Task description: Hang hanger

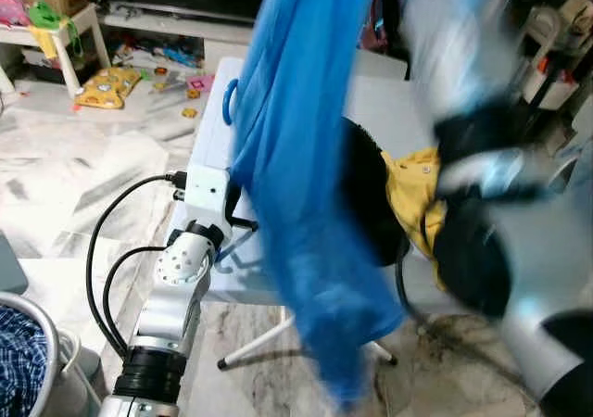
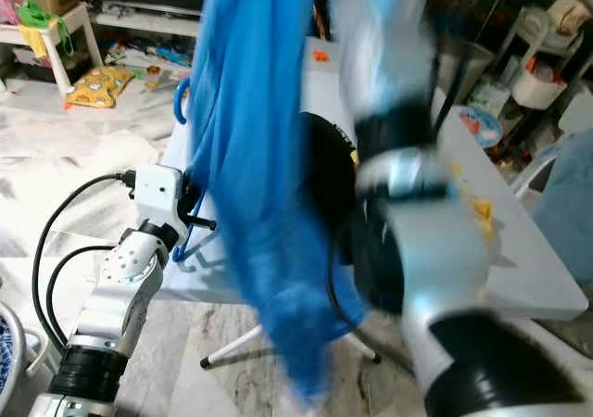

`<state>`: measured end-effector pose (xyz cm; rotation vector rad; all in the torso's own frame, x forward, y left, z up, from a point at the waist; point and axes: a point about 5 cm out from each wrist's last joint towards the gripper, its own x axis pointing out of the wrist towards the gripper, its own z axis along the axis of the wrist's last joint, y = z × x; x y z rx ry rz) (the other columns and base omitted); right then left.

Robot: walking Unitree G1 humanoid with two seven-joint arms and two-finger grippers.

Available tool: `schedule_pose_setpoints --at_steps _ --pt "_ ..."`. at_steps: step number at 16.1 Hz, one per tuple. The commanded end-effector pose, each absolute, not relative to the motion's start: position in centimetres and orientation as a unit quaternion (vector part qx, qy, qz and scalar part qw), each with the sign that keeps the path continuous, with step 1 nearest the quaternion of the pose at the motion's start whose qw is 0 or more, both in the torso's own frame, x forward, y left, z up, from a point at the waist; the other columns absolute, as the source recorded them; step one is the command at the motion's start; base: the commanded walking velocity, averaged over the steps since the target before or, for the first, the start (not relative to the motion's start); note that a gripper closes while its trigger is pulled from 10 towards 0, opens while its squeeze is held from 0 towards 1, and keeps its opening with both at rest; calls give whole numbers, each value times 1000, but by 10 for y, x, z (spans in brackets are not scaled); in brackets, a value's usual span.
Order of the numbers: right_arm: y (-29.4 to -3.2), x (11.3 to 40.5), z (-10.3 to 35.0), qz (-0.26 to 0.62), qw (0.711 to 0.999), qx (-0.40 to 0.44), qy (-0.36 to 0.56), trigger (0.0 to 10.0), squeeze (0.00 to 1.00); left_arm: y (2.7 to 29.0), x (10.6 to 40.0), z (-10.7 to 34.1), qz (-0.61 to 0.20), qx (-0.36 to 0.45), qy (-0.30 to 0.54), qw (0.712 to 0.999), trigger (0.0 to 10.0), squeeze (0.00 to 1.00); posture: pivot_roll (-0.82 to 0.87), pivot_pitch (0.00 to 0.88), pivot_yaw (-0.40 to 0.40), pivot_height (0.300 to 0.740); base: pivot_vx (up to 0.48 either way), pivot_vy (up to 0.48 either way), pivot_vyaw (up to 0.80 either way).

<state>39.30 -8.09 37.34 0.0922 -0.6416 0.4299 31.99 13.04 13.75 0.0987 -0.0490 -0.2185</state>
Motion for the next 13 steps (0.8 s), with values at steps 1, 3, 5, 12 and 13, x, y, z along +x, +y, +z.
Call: schedule_pose_setpoints --at_steps 1,3,5,12,13 --pt "-98 402 336 180 949 18 -260 10000 0 131 316 121 -107 51 15 993 10000 0 154 0 -169 740 0 0 0" --pt "-113 403 282 165 968 1 -188 10000 0 131 317 121 -111 50 16 992 10000 0 144 0 -158 740 0 0 0" --pt "-127 388 215 186 979 -27 -86 10000 1000 125 317 120 -130 48 18 990 10000 0 135 0 -141 740 0 0 0" --pt "-166 337 146 241 956 -137 99 10000 1000 123 322 120 -157 61 20 986 10000 0 107 0 -98 740 0 0 0" --pt "-177 328 138 237 954 -134 125 10000 1000 126 322 120 -161 66 21 985 10000 0 108 0 -97 740 0 0 0"
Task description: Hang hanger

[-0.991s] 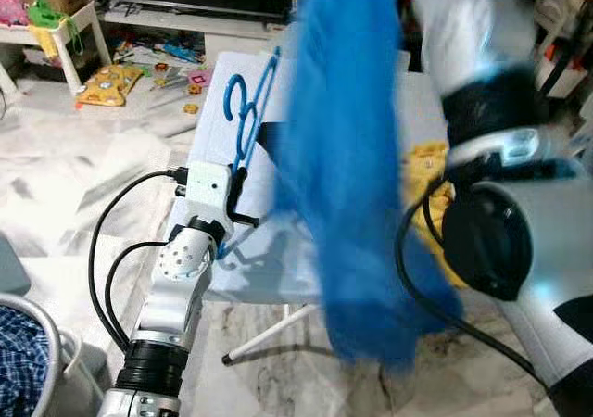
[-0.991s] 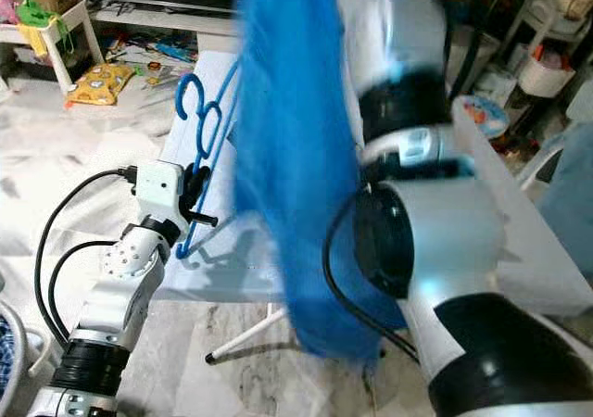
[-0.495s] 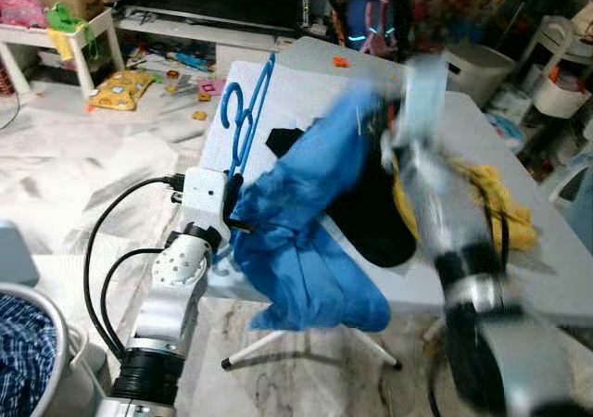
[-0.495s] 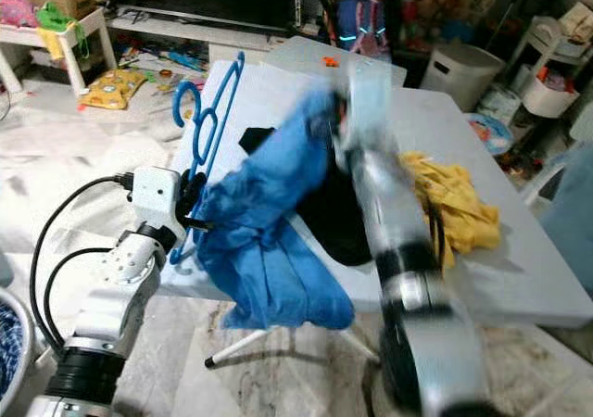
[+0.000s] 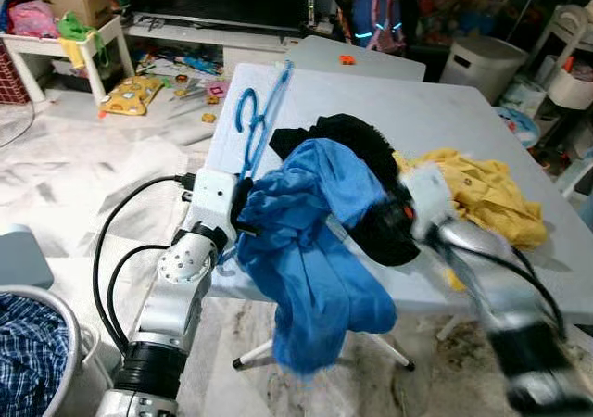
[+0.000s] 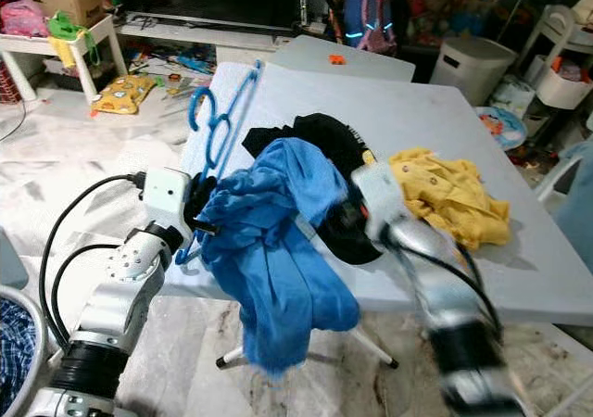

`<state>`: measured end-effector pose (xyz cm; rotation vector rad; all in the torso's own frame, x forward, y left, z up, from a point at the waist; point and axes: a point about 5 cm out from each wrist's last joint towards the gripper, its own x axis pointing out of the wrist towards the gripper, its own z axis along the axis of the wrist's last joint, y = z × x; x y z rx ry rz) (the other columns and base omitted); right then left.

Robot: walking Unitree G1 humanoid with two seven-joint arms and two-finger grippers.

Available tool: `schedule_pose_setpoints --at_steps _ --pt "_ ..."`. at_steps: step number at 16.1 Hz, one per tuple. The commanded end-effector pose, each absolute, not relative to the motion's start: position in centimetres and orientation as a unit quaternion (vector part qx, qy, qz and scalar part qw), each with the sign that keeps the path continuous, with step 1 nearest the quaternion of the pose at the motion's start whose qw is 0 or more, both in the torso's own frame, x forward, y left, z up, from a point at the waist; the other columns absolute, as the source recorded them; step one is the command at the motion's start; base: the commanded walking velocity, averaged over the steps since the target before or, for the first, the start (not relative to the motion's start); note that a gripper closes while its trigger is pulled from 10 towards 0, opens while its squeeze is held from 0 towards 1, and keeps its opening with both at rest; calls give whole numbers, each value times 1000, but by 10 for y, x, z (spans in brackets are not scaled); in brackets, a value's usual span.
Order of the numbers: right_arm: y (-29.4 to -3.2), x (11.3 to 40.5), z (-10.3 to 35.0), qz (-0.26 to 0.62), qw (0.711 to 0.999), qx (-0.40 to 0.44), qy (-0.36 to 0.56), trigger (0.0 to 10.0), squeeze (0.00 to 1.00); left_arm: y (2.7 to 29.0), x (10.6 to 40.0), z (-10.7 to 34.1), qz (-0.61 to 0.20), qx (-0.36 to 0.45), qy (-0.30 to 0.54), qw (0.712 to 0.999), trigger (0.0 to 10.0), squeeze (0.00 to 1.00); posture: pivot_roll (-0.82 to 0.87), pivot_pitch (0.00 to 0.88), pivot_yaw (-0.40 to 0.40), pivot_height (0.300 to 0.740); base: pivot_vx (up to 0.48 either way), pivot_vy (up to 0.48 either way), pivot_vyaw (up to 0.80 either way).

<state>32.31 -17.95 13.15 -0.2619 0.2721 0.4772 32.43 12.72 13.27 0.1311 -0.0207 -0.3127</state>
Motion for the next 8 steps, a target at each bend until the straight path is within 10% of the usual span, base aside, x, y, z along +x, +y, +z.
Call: schedule_pose_setpoints --at_steps 1,8 --pt "-188 317 133 233 954 -118 146 10000 1000 129 323 120 -161 69 21 984 10000 0 110 0 -97 740 0 0 0" --pt "-180 262 141 313 937 47 145 10000 1000 127 327 120 -173 65 21 983 10000 0 99 0 -83 740 0 0 0"
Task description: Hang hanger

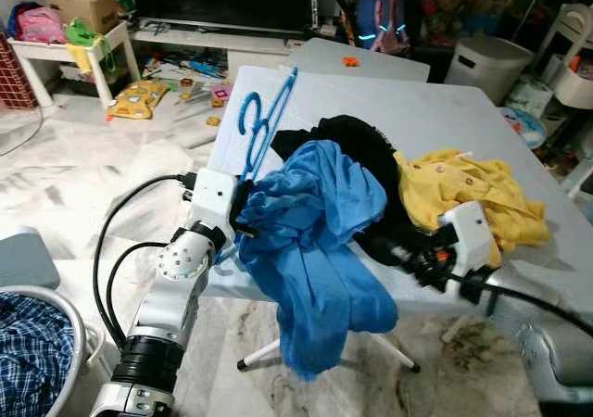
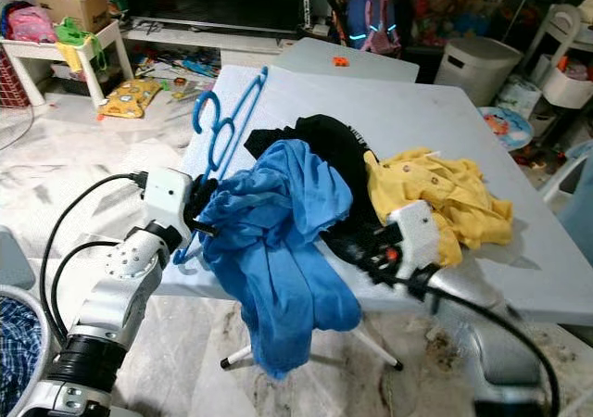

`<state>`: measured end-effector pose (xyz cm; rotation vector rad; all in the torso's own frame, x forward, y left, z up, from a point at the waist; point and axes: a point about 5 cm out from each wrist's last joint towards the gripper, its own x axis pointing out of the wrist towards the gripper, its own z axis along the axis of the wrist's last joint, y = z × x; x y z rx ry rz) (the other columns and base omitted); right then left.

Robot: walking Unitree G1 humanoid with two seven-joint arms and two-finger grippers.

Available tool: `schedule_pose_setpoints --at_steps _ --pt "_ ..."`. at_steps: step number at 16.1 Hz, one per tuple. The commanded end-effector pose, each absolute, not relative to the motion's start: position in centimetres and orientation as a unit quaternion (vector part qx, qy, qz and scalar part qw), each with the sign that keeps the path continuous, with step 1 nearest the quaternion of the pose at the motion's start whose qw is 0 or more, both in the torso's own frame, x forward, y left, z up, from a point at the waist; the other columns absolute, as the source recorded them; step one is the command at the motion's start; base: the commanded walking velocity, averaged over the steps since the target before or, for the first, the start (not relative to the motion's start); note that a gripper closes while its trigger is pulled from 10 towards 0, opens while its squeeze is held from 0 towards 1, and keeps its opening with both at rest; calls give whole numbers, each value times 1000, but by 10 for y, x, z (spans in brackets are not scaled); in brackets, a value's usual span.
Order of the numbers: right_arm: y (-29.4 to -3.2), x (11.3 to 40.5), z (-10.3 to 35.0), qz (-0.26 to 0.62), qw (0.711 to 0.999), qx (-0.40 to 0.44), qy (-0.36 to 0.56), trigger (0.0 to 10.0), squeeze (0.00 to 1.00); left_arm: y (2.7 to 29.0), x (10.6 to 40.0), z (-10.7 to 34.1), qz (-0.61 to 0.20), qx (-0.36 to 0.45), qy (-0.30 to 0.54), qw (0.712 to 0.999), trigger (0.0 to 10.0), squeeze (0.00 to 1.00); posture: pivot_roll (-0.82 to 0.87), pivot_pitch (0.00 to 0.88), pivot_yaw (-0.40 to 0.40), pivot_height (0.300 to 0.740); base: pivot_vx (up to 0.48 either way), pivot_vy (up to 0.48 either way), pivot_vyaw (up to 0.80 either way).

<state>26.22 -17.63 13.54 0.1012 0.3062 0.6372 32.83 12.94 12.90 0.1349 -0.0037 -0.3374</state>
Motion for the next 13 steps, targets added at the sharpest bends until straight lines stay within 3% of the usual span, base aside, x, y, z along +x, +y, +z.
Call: schedule_pose_setpoints --at_steps 1,4,12,13 --pt "-169 256 140 332 929 75 144 10000 1000 127 327 120 -173 65 21 983 10000 0 104 0 -83 740 0 0 0" --pt "-149 252 115 307 926 140 167 10000 1000 129 327 119 -173 68 22 982 10000 0 110 0 -84 740 0 0 0" --pt "-123 265 96 194 972 -26 133 10000 1000 121 329 119 -187 67 19 980 10000 0 110 0 -84 740 0 0 0" --pt "-119 265 94 200 970 -24 136 10000 898 120 330 119 -189 66 18 980 10000 0 112 0 -85 740 0 0 0"
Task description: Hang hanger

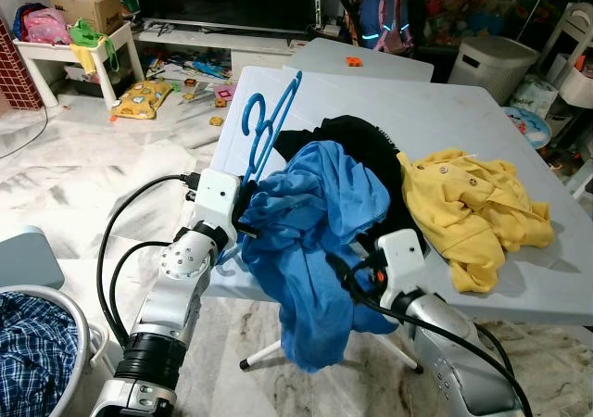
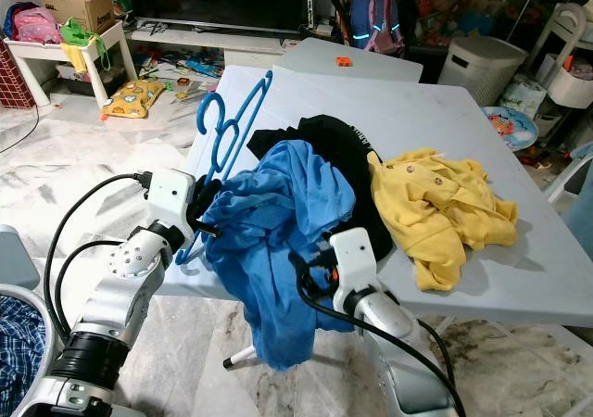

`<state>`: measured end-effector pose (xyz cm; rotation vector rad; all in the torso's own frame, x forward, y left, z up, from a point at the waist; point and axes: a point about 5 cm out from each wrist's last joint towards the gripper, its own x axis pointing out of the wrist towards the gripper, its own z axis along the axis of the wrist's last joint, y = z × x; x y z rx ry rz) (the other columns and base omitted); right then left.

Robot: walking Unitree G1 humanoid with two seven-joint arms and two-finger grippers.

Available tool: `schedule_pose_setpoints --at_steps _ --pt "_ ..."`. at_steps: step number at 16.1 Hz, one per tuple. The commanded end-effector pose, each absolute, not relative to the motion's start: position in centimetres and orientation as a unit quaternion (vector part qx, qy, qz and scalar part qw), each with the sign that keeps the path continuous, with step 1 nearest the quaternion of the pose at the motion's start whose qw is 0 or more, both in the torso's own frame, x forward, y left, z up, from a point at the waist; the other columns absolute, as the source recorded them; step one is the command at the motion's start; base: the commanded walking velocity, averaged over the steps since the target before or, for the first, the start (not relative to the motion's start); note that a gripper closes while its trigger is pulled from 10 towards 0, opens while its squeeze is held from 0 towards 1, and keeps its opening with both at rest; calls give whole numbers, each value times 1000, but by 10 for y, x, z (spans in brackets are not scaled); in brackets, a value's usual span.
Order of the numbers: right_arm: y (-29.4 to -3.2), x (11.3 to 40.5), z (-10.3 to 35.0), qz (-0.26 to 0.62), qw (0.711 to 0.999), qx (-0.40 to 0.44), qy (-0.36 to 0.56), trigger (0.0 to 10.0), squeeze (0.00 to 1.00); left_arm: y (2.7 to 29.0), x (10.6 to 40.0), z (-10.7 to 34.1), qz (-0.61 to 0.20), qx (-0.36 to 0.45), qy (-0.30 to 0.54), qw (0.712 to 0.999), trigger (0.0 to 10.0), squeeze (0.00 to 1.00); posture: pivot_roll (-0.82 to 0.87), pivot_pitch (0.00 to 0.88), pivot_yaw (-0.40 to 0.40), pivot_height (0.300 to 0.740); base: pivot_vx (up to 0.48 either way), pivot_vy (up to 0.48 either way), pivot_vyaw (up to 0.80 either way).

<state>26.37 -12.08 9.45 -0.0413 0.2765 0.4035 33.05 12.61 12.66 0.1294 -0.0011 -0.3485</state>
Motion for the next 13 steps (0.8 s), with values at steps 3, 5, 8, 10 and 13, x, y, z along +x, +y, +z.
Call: schedule_pose_setpoints --at_steps 3,5,8,10,13 --pt "-105 258 81 241 956 -54 159 10000 0 119 330 119 -190 65 15 979 10000 0 115 0 -87 740 0 0 0" --pt "-99 254 77 270 945 -59 174 10000 0 119 331 119 -190 65 16 980 10000 0 111 0 -84 740 0 0 0" --pt "-94 248 69 303 929 -78 199 3294 0 119 330 118 -190 64 17 979 10000 0 110 0 -83 740 0 0 0" --pt "-96 251 68 289 932 -91 202 0 0 118 331 119 -191 65 16 979 10000 0 112 0 -82 740 0 0 0" --pt "-95 253 67 280 932 -96 211 0 0 120 332 118 -186 66 16 980 10000 0 113 0 -84 740 0 0 0"
